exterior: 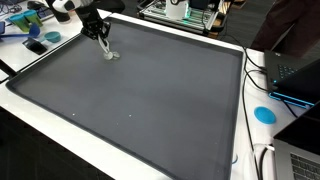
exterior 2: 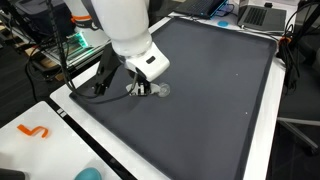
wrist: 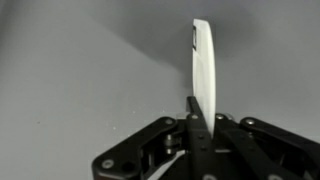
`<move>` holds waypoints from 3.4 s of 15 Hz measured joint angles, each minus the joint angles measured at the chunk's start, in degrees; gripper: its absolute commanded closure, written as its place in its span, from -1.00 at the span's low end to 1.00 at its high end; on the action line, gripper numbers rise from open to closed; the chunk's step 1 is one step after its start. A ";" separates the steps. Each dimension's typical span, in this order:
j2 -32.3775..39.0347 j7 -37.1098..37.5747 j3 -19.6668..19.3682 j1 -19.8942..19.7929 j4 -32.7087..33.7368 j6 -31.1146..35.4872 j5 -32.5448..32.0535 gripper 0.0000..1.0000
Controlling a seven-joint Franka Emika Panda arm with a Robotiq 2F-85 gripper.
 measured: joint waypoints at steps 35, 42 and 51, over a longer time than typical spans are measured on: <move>-13.17 13.23 4.11 3.62 -6.41 7.42 6.20 0.93; -13.18 13.23 3.73 3.89 -6.40 7.41 5.80 0.98; -14.35 30.57 2.08 11.32 -2.44 3.63 -12.50 0.98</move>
